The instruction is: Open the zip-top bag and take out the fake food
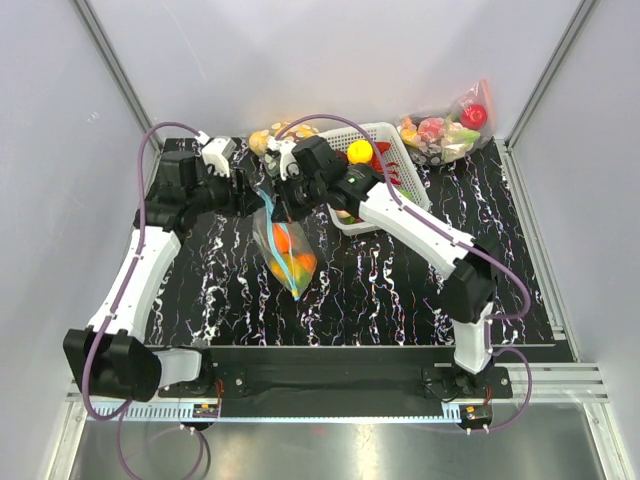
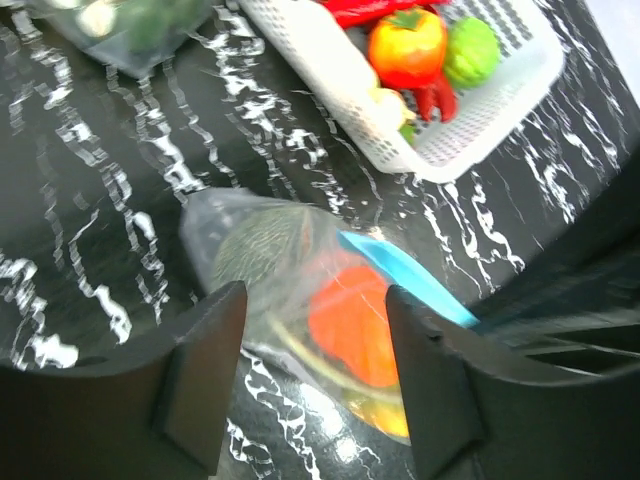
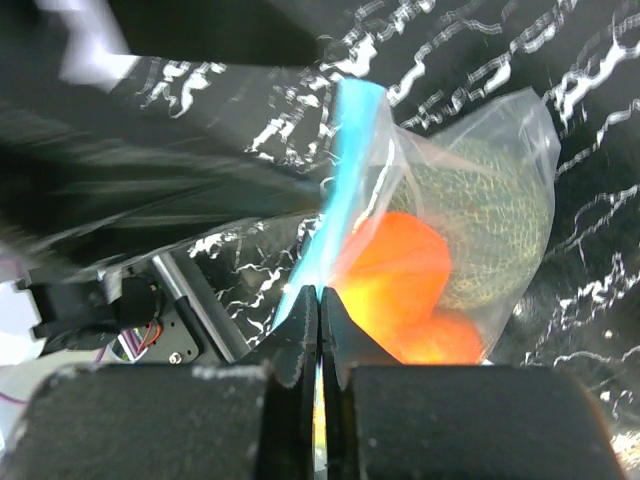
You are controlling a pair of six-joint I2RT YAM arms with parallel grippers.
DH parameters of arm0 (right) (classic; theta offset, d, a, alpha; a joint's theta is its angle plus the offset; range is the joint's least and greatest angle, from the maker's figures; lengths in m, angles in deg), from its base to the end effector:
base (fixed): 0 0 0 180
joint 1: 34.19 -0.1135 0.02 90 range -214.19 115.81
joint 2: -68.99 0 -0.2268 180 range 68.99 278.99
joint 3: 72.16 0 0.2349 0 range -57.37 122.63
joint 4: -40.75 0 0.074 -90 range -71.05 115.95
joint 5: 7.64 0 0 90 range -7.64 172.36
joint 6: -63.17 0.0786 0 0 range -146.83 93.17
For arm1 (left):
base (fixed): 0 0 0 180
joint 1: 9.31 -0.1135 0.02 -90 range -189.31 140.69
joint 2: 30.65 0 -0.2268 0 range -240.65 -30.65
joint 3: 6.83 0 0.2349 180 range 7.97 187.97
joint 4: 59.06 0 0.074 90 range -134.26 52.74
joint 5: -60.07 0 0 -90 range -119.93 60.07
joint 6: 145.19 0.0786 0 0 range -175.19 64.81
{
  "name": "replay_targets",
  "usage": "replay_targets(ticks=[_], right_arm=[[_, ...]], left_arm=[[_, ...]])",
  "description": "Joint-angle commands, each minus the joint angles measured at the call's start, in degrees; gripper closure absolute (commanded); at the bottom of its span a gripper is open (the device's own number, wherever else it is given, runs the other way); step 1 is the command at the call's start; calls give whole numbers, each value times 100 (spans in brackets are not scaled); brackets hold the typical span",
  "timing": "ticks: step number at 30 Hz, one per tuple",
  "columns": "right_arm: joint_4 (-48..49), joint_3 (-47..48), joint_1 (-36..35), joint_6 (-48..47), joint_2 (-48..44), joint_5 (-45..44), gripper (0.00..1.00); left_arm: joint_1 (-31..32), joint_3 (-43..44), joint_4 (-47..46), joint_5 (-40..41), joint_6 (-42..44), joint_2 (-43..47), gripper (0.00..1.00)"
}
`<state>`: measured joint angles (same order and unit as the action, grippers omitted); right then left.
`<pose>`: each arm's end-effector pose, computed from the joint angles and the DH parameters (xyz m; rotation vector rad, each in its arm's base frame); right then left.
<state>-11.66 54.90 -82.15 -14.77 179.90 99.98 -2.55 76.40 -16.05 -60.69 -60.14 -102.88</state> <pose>0.2814 0.3476 0.3026 -0.8878 2.1497 0.8988 0.2946 -0.0754 0.2993 0.3522 2.0881 -0.6912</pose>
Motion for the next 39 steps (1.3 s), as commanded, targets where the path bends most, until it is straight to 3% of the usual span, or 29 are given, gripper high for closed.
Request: replay_targets(ticks=[1, 4, 7, 10, 23, 29, 36, 39], right_arm=[[-343, 471, -81, 288, 246, -347, 100], [-449, 577, -82, 447, 352, -541, 100], [-476, 551, -81, 587, 378, -620, 100], [-493, 542, -81, 658, 370, -734, 100], [-599, 647, -81, 737, 414, -822, 100], [-616, 691, -81, 720, 405, -901, 100], [-581, 656, -81, 728, 352, -972, 100], [-555, 630, -90, 719, 334, -972, 100]], left_arm=[[-17, 31, 201, 720, -243, 533, 34], [-9, -250, 335, 748, -532, 920, 30], [-17, -706, 229, 282, -875, 1324, 25], [-17, -1146, 150, 132, -1069, 1422, 25], [26, -1569, -772, -544, -1974, 1132, 24], [158, -1543, -729, -413, -1966, 913, 25], [431, -1411, -500, -53, -1808, 693, 31], [510, -1376, -474, 0, -1799, 596, 44]])
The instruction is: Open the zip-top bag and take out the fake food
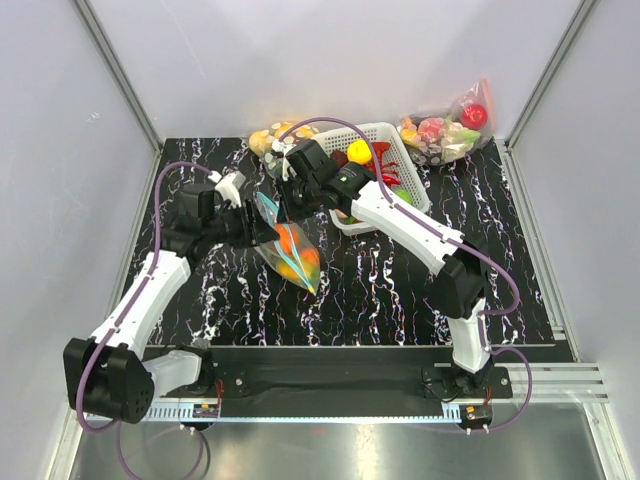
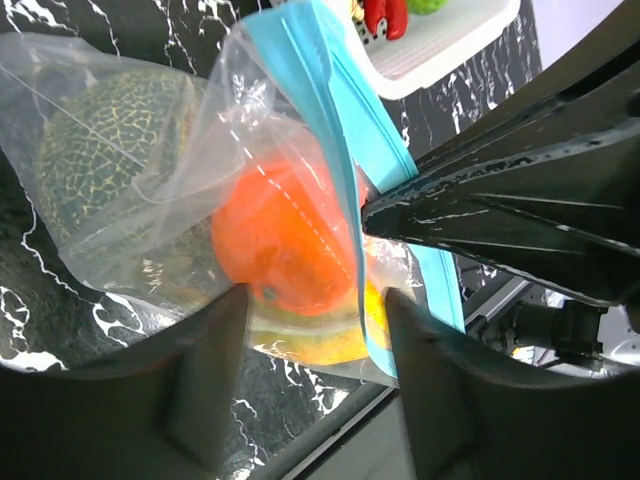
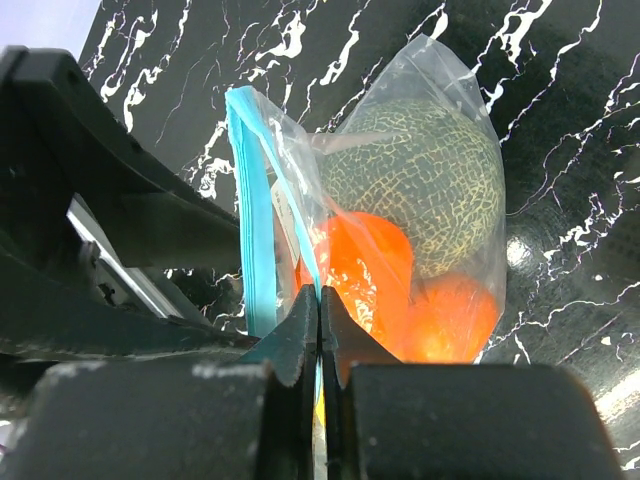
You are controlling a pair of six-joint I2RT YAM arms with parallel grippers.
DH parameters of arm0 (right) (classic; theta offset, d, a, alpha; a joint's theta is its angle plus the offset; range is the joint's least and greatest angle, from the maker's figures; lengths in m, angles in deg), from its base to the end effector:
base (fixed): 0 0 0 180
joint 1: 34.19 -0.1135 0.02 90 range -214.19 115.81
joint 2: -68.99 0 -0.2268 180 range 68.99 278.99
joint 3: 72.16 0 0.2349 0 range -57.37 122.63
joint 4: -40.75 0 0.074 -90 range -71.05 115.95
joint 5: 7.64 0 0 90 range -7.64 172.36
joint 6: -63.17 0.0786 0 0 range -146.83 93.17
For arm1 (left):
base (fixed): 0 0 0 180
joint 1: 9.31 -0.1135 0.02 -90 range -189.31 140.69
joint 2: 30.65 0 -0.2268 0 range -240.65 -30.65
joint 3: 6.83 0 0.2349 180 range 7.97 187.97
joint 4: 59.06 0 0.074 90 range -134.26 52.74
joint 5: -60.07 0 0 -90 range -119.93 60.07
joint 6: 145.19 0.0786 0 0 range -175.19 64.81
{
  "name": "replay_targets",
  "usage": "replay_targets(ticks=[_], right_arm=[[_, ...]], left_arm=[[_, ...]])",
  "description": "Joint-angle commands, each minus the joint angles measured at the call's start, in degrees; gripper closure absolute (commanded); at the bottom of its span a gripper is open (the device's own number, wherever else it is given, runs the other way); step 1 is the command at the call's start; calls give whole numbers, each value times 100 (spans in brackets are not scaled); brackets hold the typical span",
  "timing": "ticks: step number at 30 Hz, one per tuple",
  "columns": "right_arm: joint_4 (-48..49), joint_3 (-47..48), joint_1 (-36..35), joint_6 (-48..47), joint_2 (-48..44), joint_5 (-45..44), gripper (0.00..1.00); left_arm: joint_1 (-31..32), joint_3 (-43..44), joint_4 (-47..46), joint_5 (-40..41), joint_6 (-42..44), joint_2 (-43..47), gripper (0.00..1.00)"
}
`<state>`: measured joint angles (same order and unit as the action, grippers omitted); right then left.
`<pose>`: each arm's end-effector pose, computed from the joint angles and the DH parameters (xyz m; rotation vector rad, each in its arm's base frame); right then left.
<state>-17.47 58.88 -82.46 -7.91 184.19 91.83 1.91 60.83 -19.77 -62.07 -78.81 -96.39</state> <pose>0.2929 0.3478 0.2807 -0.7010 2.3266 0.7604 0.2599 -0.0942 0.2428 0.0757 2.2719 -0.9518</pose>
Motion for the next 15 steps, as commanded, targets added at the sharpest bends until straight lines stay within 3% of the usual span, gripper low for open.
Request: replay_targets(ticks=[1, 5, 8, 9, 15], right_arm=[[18, 223, -51, 33, -94, -165, 100], [61, 144, -51, 33, -173, -209, 100], [53, 161, -51, 7, -182, -244, 100], [44, 162, -51, 7, -182, -270, 100], [-70, 153, -25, -37, -217, -473, 100]], left_arm=[[90, 207, -76, 190, 76, -71, 56], [99, 242, -15, 217, 112, -71, 70], [117, 268, 64, 208, 173, -80, 86], [108, 312, 108, 226, 199, -71, 98], [108, 864, 889, 603, 568, 104, 100]])
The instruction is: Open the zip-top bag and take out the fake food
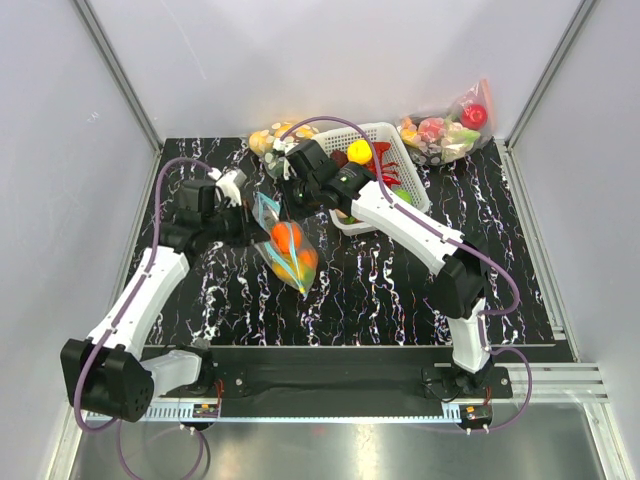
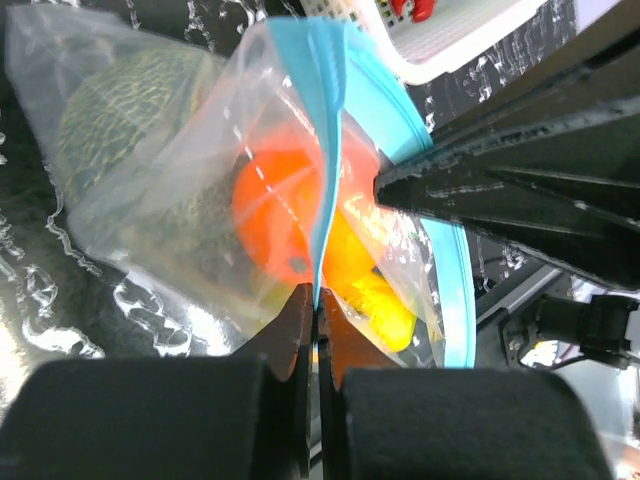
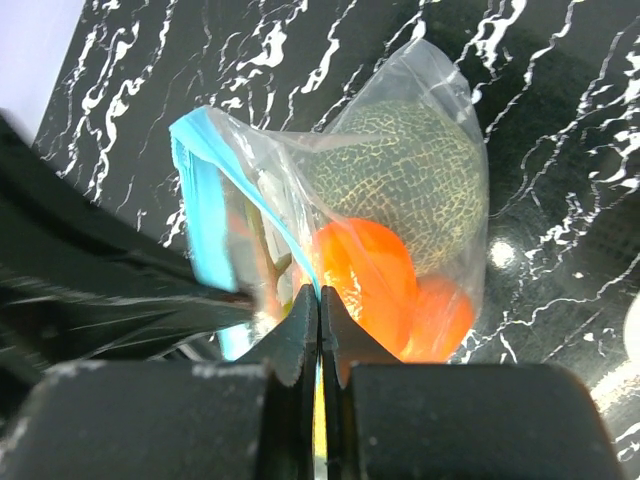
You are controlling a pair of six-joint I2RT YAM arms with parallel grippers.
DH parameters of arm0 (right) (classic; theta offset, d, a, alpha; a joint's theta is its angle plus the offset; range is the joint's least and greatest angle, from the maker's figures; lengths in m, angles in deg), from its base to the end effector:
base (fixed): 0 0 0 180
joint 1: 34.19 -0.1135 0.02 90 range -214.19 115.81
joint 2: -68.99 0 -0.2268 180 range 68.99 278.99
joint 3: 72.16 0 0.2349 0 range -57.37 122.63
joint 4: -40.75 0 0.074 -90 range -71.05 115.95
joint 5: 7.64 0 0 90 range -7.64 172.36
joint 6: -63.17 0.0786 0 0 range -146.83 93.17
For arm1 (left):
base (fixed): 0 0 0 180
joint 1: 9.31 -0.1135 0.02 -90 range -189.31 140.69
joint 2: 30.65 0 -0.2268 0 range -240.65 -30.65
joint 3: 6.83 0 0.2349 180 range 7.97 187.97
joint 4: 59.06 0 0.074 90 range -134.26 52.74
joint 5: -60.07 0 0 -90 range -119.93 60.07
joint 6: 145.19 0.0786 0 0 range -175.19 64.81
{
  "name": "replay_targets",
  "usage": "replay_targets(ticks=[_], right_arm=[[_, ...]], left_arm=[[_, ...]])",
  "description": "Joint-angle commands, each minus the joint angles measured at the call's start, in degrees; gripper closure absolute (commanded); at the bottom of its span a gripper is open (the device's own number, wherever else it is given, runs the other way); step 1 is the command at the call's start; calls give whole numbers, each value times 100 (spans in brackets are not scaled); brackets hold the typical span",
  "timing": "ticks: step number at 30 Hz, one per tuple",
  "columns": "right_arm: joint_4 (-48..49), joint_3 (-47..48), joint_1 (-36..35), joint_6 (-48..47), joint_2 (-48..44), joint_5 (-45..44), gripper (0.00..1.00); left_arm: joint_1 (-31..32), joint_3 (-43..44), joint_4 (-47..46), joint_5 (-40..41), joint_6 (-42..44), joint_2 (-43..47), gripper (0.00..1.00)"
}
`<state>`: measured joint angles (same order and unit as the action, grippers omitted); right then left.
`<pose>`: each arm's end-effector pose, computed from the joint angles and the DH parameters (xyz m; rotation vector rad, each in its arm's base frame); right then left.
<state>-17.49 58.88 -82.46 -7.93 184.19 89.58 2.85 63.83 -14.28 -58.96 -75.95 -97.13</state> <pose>0.2953 0.3460 0.2804 -0.6785 2.3234 0.7175 0.2580 -0.0946 0.2457 0.1010 2.3219 -0.8737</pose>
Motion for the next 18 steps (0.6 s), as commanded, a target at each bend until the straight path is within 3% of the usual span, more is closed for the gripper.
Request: replay_targets(ticks=[1, 11, 18], right_arm=[[-77, 153, -16, -35, -234, -283, 100], [-165, -497, 283, 176, -656, -696, 100], [-138, -1182, 459, 334, -1060, -1038, 100]], left_arm=[[14, 689, 534, 467, 343, 170, 100], [5, 1955, 2239, 1198, 836, 12, 100], [14, 2387, 2461, 1226, 924, -304, 100]])
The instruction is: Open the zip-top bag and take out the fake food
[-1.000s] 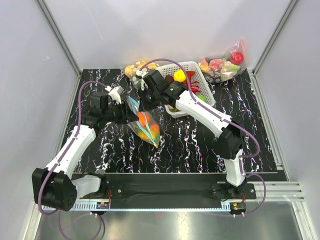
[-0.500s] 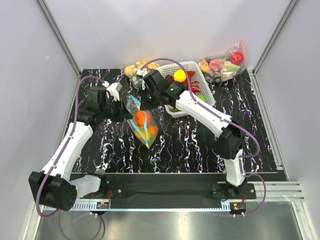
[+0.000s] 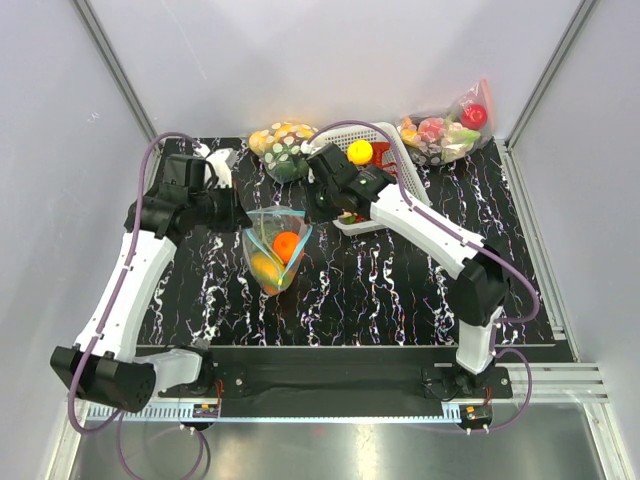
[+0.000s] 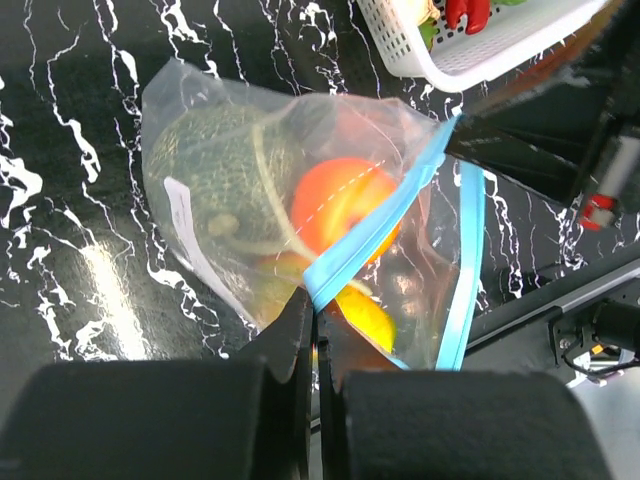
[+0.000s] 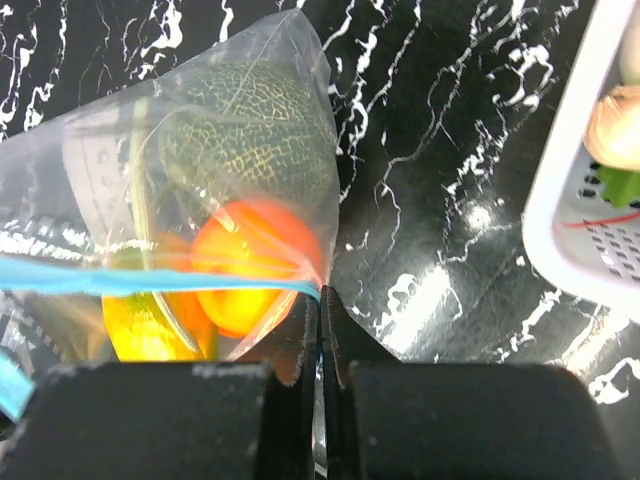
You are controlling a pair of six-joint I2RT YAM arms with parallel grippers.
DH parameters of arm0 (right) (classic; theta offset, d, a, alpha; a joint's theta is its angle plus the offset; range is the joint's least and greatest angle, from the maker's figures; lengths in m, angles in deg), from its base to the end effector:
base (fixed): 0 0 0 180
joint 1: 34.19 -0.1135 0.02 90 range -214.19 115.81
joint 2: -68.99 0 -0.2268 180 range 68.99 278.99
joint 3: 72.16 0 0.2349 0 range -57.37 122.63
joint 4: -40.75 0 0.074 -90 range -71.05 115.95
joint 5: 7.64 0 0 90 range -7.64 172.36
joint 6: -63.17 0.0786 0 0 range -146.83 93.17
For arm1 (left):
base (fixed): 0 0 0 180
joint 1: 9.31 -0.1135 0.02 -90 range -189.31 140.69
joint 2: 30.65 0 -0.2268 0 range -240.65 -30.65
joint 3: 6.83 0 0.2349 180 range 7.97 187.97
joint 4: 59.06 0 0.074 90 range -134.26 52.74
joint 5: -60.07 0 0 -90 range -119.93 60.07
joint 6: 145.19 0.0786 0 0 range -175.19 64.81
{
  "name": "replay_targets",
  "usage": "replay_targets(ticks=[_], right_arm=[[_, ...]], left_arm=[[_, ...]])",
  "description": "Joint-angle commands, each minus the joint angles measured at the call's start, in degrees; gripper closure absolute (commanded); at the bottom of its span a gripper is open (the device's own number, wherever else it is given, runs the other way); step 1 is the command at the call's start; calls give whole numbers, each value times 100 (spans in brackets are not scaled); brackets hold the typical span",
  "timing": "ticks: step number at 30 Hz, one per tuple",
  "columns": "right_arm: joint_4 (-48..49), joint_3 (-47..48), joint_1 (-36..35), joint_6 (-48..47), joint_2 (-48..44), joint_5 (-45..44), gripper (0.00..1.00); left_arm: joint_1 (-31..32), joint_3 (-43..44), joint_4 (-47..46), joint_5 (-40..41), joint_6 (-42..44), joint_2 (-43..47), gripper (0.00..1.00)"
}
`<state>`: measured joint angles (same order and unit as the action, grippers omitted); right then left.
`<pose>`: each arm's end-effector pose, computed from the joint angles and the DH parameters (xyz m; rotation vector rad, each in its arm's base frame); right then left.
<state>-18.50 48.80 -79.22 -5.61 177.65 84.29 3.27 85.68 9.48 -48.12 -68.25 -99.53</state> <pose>0.2993 0.3034 0.2669 -0.5257 2.4141 0.5674 0.2472 -0.0803 0.3143 0.1480 2.3781 -0.5901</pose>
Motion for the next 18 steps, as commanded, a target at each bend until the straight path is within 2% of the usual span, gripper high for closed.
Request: replay_targets(ticks=[1, 9, 18], right_arm=[[-38, -306, 144, 137, -442, -501, 100], [-214, -869, 206, 199, -530, -808, 100], [-179, -1362, 250, 208, -688, -756, 98]], left_arm=[[-27, 140, 6, -103, 137, -116, 100], [236, -651, -1075, -843, -74, -459, 100], [298, -678, -1515, -1300, 32, -1048, 100]])
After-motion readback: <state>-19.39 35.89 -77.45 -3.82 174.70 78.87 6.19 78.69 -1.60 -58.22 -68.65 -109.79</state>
